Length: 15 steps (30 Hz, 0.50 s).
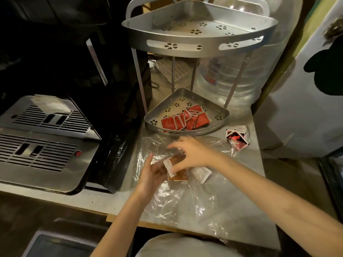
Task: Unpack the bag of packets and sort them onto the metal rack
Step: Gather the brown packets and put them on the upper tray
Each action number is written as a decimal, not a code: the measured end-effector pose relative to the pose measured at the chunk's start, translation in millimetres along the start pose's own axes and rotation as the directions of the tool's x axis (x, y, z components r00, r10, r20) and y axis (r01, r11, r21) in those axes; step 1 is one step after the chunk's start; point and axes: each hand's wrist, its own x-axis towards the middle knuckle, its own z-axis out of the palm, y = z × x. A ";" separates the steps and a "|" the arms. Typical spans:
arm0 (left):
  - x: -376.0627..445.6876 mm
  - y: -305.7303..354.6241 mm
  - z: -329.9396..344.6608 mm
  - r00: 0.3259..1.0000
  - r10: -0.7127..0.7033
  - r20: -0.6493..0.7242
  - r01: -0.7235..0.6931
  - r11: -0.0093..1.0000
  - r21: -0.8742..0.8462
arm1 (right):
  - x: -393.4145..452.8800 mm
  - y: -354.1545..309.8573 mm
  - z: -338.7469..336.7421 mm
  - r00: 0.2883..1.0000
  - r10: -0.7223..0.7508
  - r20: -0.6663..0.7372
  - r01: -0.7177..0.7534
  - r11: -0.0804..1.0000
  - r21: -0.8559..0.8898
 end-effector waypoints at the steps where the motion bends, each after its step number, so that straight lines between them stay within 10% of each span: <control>1: -0.9 0.2 -0.1 1.000 0.006 0.019 -0.006 1.000 0.024 | -0.1 -1.6 4.0 1.000 -0.010 -0.002 0.010 0.999 -0.036; 10: -4.2 -5.2 5.1 0.986 0.168 0.008 -0.164 0.952 0.260 | 2.1 9.6 10.3 0.990 -0.043 -0.132 0.059 0.991 0.121; 15: -0.3 -20.6 1.5 0.946 0.307 0.104 -0.246 0.474 0.845 | -2.0 23.3 0.3 0.991 0.000 -0.130 0.046 0.936 0.349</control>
